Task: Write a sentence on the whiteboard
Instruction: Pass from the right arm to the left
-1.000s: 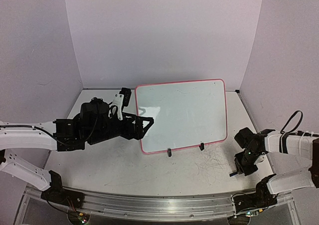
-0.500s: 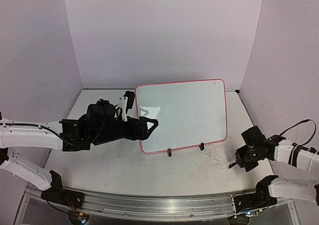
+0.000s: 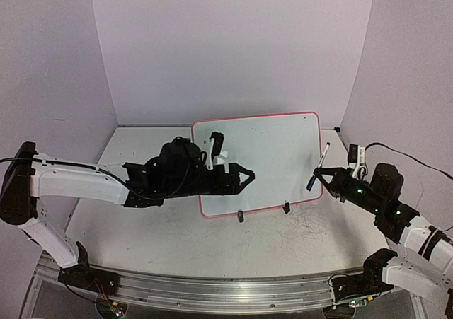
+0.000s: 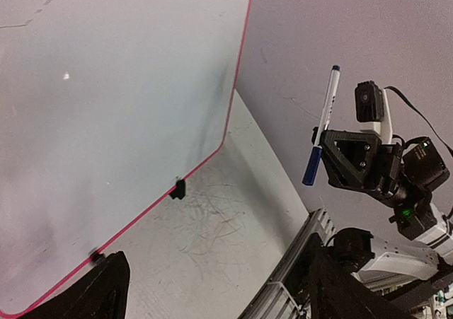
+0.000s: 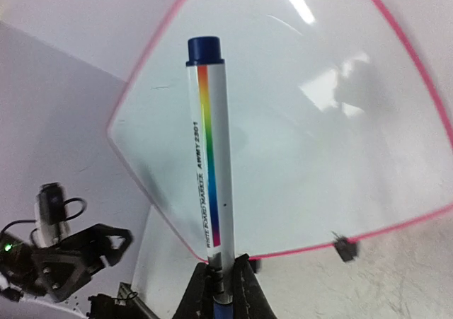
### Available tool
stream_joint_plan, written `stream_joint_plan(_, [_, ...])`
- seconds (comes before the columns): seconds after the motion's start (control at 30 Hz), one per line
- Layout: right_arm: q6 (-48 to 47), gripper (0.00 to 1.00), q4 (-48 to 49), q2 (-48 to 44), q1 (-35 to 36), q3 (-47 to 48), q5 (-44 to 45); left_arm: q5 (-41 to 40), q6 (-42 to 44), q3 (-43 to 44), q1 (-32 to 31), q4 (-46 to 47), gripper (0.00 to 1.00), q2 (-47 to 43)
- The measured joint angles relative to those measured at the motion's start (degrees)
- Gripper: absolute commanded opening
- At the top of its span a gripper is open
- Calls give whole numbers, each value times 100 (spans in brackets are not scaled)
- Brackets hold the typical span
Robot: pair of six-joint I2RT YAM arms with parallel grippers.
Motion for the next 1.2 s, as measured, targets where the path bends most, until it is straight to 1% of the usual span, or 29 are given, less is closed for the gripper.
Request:
stream_joint_plan(0.17, [-63,0,1827,13,203,-176,-606,726,-187,397,6,974,86,639])
stream_joint_plan(0.27, [30,0,2726,423,486,-143,-871,1099,-363,449,6,1811,83,975])
stream_joint_plan(0.33, [74,0,3064,746,751,-58,-957,1299,-469,539,5,2221,82,1216])
stream_joint_plan(0.43, [150,0,3250,1092,1122,136,-919,1530,-547,715,2,2669,80,1539])
stream_joint_plan(0.53, [240,0,3425,1282,1358,336,-845,1678,-593,806,-5,2935,77,1672])
stream_joint_plan(0.8, [443,0,3803,1622,1565,514,-560,1680,-358,816,-8,3240,75,1676])
stream_joint_plan(0.93, [483,0,3842,1724,1584,518,-430,1459,-240,729,-38,3258,77,1631])
stream_joint_plan(1.1, [485,0,3838,1789,1618,518,-236,994,-177,194,-119,3259,80,1210])
stream_joint_plan(1.2, [516,0,3839,1974,1622,521,-143,932,-157,90,-130,3281,82,1074])
